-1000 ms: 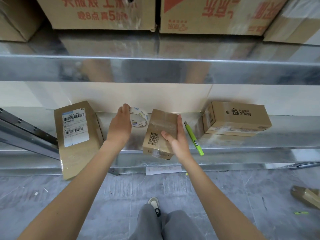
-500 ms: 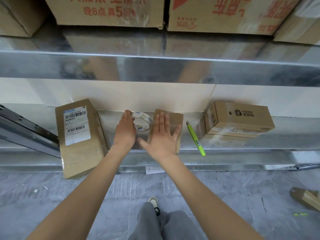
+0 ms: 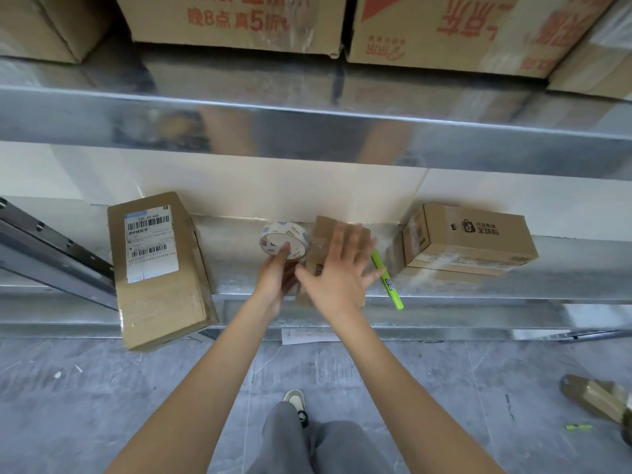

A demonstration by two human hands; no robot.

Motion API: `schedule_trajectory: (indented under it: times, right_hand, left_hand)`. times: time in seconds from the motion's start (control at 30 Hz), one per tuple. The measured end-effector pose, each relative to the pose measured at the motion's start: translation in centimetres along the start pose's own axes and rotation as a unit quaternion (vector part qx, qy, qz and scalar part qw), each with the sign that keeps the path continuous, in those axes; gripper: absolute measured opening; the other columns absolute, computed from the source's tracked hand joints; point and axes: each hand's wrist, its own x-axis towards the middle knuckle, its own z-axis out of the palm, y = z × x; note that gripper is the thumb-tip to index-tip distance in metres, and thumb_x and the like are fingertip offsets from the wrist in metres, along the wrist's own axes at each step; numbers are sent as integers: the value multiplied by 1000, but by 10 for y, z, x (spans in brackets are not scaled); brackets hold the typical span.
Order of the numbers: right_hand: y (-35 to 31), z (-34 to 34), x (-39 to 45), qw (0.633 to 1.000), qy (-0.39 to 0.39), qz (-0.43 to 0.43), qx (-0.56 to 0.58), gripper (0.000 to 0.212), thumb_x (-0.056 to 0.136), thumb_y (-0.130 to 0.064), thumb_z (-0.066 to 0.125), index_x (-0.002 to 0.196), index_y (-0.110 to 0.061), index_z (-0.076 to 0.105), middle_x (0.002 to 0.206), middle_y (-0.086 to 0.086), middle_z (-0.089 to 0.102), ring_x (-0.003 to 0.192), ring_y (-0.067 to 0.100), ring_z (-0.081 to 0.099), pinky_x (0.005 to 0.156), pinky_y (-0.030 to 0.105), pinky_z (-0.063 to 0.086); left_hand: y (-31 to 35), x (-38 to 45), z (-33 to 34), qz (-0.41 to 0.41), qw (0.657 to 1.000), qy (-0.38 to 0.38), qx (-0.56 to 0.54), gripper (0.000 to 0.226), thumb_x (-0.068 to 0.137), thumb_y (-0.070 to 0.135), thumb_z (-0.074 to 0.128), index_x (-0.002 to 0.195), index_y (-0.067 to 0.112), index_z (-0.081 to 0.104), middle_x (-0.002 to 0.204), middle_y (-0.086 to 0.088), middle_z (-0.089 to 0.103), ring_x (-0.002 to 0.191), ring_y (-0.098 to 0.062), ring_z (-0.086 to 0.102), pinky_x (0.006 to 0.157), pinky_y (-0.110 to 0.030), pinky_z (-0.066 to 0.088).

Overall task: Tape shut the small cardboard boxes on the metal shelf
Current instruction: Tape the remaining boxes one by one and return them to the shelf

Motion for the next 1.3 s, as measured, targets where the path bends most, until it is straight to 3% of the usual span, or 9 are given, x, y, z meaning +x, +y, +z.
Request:
schedule_trajectory:
  times: [0.13, 0.23, 0.43, 0.57, 0.67, 0.8, 1.0, 1.13, 1.3]
  right_hand:
    - [15, -9, -5, 991, 58, 57, 105, 111, 63, -56, 70, 153, -23, 14, 161, 10, 2, 144, 36, 9, 111, 55, 19]
    - [24, -15, -2, 964, 59, 38, 257, 103, 58, -51, 64, 149, -23, 29, 157, 3, 19, 140, 30, 23, 113, 43, 22]
    - [19, -8, 0, 874, -6, -12, 485, 106, 69, -22, 77, 153, -23, 12, 149, 0, 37, 138, 9, 35, 114, 28, 30]
    - [28, 0, 0, 870, -38, 3, 492, 94, 75, -35, 70, 153, -26, 18, 149, -10, 38, 136, -1, 35, 111, 18, 31]
    - [35, -1, 2, 892, -62, 26, 448, 80, 79, -48, 62, 149, -32, 28, 153, 0, 37, 143, 16, 30, 116, 42, 27]
    - [35, -4, 2, 902, -60, -13, 428, 79, 89, -41, 60, 150, -46, 11, 158, -4, 28, 147, 14, 20, 118, 44, 23]
    - [41, -5, 5, 978, -16, -36, 204, 85, 90, -62, 47, 153, -38, -5, 162, -11, -7, 150, 22, 1, 117, 55, 17]
    - [40, -9, 4, 997, 0, -46, 61, 88, 88, -72, 34, 154, -31, -8, 160, -15, -15, 150, 22, -9, 116, 59, 7]
    - [39, -14, 4, 998, -19, -46, 31, 90, 88, -73, 31, 154, -27, -10, 160, -13, -17, 149, 20, -14, 117, 59, 4]
  left_hand:
    - [0, -12, 18, 22, 998, -62, 20, 35, 97, 44, 51, 115, 19, 67, 111, -7, 73, 80, -10, 70, 60, -19, 51]
    - [12, -20, 27, 163, 983, 29, 81, 22, 100, 24, 50, 104, 15, 70, 104, -6, 73, 102, -23, 67, 77, -28, 51]
    - [29, -51, 37, 374, 763, 139, 508, 22, 100, 24, 43, 111, 12, 57, 104, -13, 67, 92, -38, 62, 67, -37, 42]
    - [33, -48, 39, 372, 693, 93, 611, 24, 102, 21, 39, 121, 10, 49, 105, -12, 64, 90, -37, 61, 66, -36, 37]
    - [47, -40, 30, 359, 737, 61, 570, 20, 100, 14, 34, 118, 12, 43, 95, -14, 66, 84, -38, 61, 68, -40, 46]
    - [68, -33, 15, 346, 786, 29, 511, 23, 96, 6, 34, 113, 20, 40, 105, -13, 66, 86, -35, 66, 73, -50, 56]
    - [78, -28, 10, 345, 782, -8, 519, 18, 97, 7, 39, 112, 15, 43, 107, -16, 67, 86, -34, 67, 76, -49, 56]
    - [78, -27, 7, 336, 786, -3, 519, 23, 101, 11, 41, 123, 10, 46, 115, -14, 63, 102, -33, 61, 82, -30, 45]
    - [96, -47, 15, 271, 765, -64, 581, 79, 86, 13, 63, 151, 17, 19, 154, -8, 24, 141, -26, 27, 111, -29, 24]
